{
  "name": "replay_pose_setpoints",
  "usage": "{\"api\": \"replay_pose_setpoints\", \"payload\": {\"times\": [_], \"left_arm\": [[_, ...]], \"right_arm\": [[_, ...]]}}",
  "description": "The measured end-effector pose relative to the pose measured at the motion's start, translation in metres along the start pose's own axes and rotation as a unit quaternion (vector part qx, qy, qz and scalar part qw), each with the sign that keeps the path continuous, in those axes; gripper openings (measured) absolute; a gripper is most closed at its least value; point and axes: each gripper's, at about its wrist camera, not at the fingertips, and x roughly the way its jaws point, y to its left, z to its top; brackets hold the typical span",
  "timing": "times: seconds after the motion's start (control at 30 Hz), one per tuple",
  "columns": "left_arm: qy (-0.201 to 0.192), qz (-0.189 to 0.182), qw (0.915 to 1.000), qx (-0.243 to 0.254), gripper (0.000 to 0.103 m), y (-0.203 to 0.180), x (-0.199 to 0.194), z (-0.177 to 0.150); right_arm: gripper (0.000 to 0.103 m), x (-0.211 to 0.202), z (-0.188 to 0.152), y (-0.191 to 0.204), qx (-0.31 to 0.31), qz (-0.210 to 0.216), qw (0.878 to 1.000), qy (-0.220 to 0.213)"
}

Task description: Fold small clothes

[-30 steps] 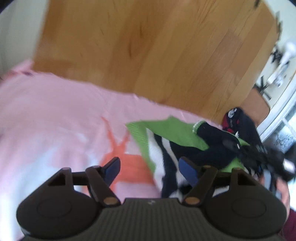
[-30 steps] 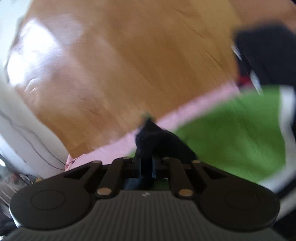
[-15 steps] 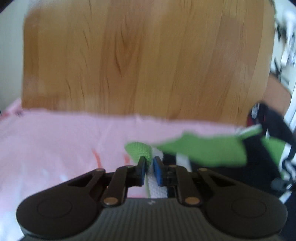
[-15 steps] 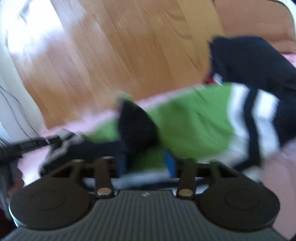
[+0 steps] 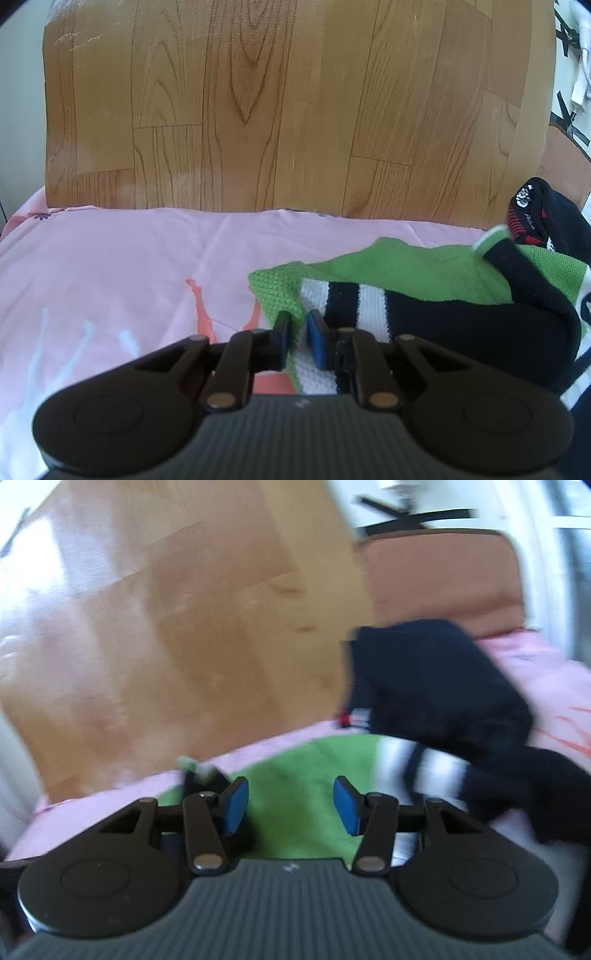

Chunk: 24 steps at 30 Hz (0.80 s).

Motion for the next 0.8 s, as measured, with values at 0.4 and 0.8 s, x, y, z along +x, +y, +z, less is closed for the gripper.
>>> {"api": "replay_pose_setpoints", "payload": {"times": [0.4, 0.8], "left_arm": [[0.002, -0.004, 0.9999, -0.009, 0.014, 0.003, 0.001, 0.001], [-0.020, -0.001, 0.9989, -0.042, 0.010, 0.012, -0.008, 0.003]], "right_arm": [[0.060, 0.108, 0.001, 0.110, -0.245, 0.022, 0.954, 0.173], [0.012, 0.004, 0.042, -0.002, -0.018, 0.042, 0.995, -0.087]]}}
